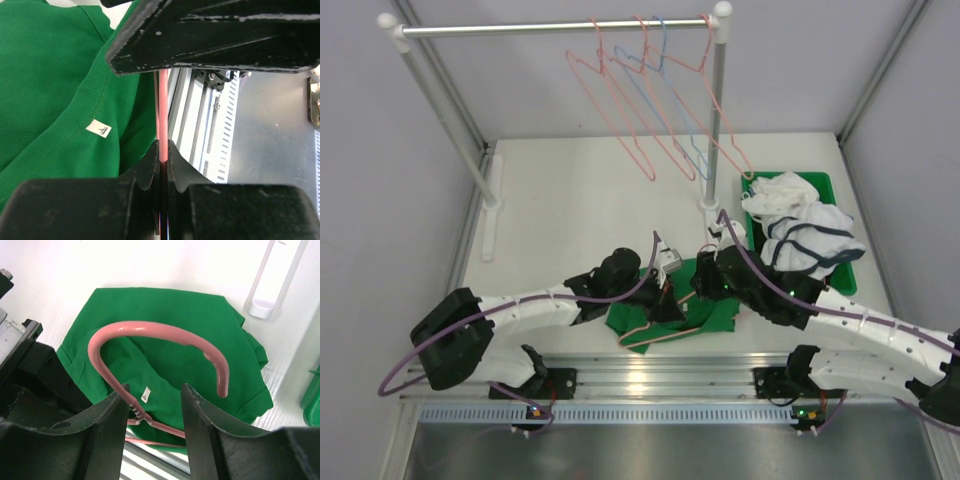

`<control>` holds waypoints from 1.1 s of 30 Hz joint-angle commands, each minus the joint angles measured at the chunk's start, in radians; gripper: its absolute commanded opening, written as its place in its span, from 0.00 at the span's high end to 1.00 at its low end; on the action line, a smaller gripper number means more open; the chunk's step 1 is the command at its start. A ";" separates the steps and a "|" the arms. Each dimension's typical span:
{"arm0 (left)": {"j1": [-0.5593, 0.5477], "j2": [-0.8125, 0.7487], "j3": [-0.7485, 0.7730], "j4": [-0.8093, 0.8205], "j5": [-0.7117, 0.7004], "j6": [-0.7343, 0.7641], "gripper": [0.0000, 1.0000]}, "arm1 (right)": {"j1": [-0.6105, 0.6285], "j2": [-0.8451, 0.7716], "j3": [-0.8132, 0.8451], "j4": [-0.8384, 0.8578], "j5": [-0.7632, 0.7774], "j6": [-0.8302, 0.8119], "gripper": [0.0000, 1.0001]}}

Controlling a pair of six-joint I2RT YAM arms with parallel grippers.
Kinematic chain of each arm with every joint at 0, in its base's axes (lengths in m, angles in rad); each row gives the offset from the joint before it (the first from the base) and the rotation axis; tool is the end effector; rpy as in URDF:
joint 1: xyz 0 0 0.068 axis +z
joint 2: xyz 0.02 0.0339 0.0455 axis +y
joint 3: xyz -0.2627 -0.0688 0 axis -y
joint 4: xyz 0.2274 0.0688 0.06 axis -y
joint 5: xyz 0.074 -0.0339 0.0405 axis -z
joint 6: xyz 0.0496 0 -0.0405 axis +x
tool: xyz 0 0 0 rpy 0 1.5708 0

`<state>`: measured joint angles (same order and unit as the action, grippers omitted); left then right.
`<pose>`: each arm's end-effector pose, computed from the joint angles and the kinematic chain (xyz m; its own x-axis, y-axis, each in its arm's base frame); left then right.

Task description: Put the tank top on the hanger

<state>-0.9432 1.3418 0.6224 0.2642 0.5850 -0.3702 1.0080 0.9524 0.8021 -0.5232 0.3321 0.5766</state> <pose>0.1391 -0.2383 0.2139 -0.5902 0.2999 -0.7495 0.8072 0.2109 -0.5513 0.1183 0.1572 0.2774 -0.6408 -0.0497 -0.7661 -0.3749 0.8911 0.2557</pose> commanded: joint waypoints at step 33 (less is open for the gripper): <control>0.003 -0.144 0.042 -0.253 -0.517 -0.087 0.59 | 0.170 0.118 0.019 -0.038 0.366 0.117 1.00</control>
<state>-0.9432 1.2522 0.6632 0.1028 0.2485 -0.4263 1.1622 1.0702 0.7795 -0.5537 0.6472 0.6662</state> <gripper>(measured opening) 0.406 0.089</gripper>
